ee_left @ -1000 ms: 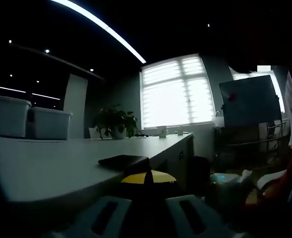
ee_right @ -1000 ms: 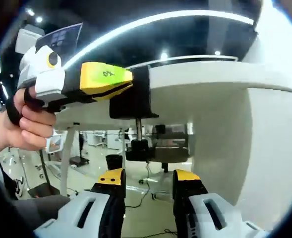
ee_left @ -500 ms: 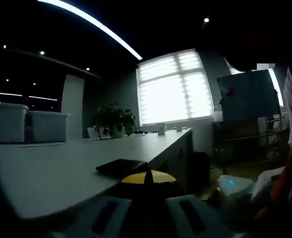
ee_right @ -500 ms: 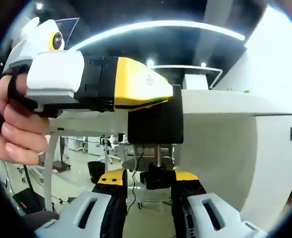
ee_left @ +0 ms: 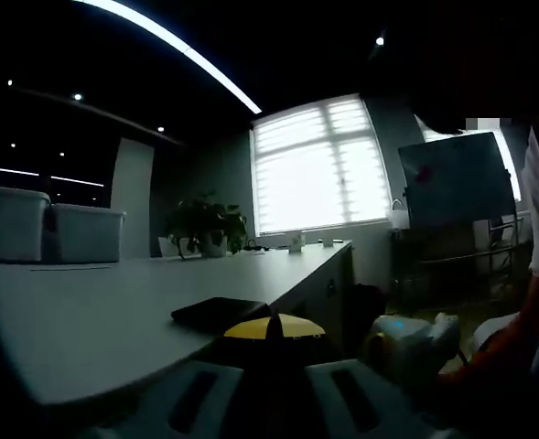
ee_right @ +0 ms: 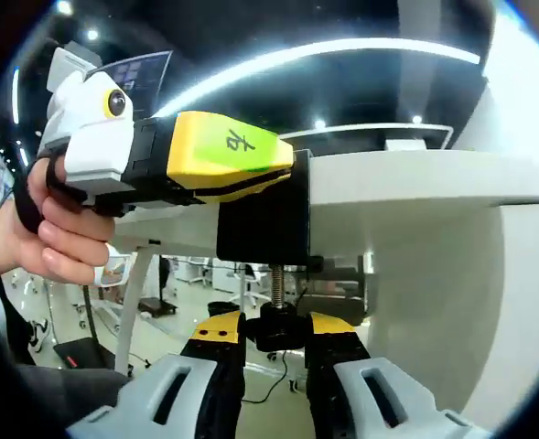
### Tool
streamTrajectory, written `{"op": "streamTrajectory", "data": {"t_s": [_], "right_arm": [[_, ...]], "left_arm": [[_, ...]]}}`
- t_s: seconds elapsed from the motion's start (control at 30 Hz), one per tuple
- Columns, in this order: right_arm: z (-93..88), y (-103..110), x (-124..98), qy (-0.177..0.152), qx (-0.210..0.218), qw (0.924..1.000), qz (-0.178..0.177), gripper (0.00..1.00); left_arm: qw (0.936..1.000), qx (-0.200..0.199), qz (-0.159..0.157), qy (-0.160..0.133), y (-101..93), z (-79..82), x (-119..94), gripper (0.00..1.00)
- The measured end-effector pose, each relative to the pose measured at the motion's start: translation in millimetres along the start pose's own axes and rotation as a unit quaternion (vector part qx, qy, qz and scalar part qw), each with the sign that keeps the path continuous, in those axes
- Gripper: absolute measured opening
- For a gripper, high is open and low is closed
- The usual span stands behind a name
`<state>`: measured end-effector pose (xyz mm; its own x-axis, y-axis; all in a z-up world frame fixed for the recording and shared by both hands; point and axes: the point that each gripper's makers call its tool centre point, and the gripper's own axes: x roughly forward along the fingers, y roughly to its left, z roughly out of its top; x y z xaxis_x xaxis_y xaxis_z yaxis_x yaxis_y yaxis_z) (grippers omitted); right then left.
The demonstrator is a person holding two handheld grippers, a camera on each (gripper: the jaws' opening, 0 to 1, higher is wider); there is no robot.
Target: Clamp the fixed fixture on the desktop, loosen the retaining clip, secure it to the edge of the desk, and tighten the retaining clip.
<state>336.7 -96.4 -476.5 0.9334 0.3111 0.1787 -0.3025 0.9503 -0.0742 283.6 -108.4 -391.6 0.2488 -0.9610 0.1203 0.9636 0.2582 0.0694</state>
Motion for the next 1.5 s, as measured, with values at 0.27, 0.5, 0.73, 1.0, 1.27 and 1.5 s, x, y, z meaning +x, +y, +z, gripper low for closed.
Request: {"op": "streamTrajectory", "data": {"t_s": [0.27,0.5,0.73,1.0,1.27,1.5], "right_arm": [[-1.6,7,0,0.013,-0.006,0.9949,0.1,0.24],[-4.1,3,-2,-0.003,0.037,0.9957,0.085,0.24],[7.0,0,-28,-0.031,0.036,0.996,-0.075,0.33],[16.8,7,-42,-0.012,-0.005,0.9794,-0.202,0.33],[0.9,6,-19,0.012,0.002,0.9774,-0.211,0.37],[-4.5,1,-10,0.016,-0.021,0.9748,-0.221,0.3]], "left_arm": [[1.0,-0.005,0.0,-0.003,0.3,0.4,0,0.01],[0.9999,-0.009,-0.001,-0.006,0.5,0.6,0,0.01],[0.9998,-0.015,-0.001,-0.014,0.3,1.0,-1,0.01],[0.9996,-0.023,0.0,-0.019,1.1,1.7,-1,0.01],[0.9995,-0.021,0.002,-0.022,1.3,2.1,-1,0.01],[0.9992,-0.028,0.001,-0.028,1.5,3.6,0,0.01]]}}
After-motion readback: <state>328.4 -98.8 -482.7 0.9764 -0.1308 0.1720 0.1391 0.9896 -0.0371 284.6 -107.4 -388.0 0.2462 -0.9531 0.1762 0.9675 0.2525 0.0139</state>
